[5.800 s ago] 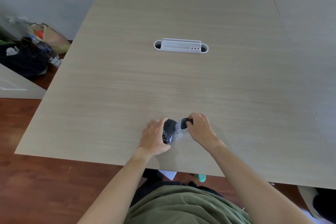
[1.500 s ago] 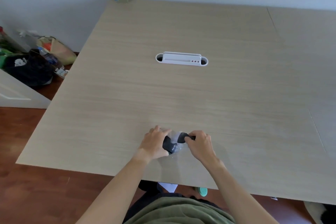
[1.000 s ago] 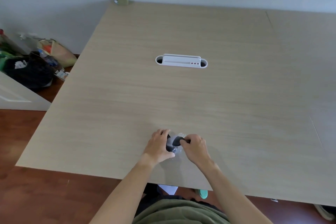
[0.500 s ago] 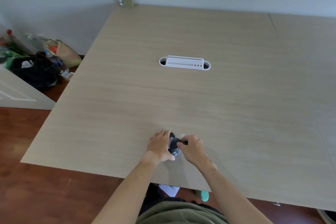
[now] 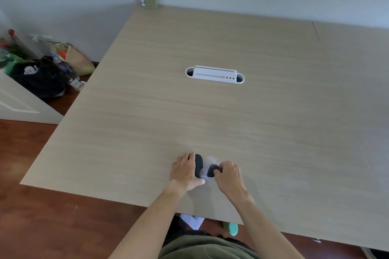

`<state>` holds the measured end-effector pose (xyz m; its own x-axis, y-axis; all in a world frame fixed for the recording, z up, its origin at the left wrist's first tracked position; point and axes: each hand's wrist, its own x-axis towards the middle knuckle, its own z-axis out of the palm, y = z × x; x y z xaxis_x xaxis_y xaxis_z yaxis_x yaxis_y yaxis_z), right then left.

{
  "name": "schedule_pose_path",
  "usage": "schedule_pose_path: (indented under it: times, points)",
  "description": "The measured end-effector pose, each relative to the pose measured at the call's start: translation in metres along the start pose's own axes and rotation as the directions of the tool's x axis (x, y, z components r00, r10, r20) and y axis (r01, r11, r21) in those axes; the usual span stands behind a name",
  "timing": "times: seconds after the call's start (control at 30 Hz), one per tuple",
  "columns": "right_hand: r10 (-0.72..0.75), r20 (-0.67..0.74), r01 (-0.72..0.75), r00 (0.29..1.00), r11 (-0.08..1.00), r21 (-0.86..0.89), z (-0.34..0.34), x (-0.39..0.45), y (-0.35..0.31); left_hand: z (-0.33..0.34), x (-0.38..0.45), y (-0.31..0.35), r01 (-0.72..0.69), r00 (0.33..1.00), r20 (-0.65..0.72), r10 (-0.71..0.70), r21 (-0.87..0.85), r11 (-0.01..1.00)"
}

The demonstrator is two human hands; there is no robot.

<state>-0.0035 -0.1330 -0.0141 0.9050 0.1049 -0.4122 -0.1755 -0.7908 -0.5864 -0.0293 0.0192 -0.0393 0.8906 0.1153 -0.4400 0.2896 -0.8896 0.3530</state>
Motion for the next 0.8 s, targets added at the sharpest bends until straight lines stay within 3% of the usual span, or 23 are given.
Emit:
schedule_pose_path:
  times: [0.1, 0.27, 0.37, 0.47, 0.6, 0.67, 0.8]
  points:
    - [0.007, -0.054, -0.004, 0.999, 0.999, 0.046, -0.006, 0.004, 0.001, -0.005, 0.002, -0.001, 0.004, 0.999, 0.035, -0.004, -0.012, 1.0]
    - [-0.047, 0.09, 0.036, 0.995, 0.992, 0.119, -0.001, 0.0, -0.018, -0.006, 0.001, -0.003, 0.022, 0.997, 0.074, -0.015, -0.094, 0.995]
    - [0.019, -0.017, -0.018, 1.0, 0.998, 0.059, 0.001, 0.002, -0.011, -0.004, 0.0, -0.004, 0.036, 0.996, 0.081, -0.025, -0.146, 0.989]
    - [0.008, -0.106, 0.003, 0.994, 0.994, 0.108, -0.008, 0.002, -0.01, -0.004, -0.003, -0.003, 0.061, 0.997, 0.057, -0.051, -0.178, 0.982]
    - [-0.028, -0.049, 0.038, 0.998, 0.975, 0.219, -0.008, 0.004, -0.024, 0.0, -0.008, 0.001, 0.127, 0.991, -0.008, -0.133, -0.255, 0.959]
    - [-0.057, -0.01, 0.058, 0.998, 0.981, 0.183, -0.004, 0.006, -0.023, 0.002, -0.008, 0.003, 0.136, 0.989, -0.024, -0.147, -0.257, 0.957]
    - [-0.027, -0.119, 0.039, 0.993, 0.994, 0.105, -0.012, 0.017, -0.012, -0.001, -0.008, 0.006, 0.162, 0.985, -0.011, -0.172, -0.277, 0.947]
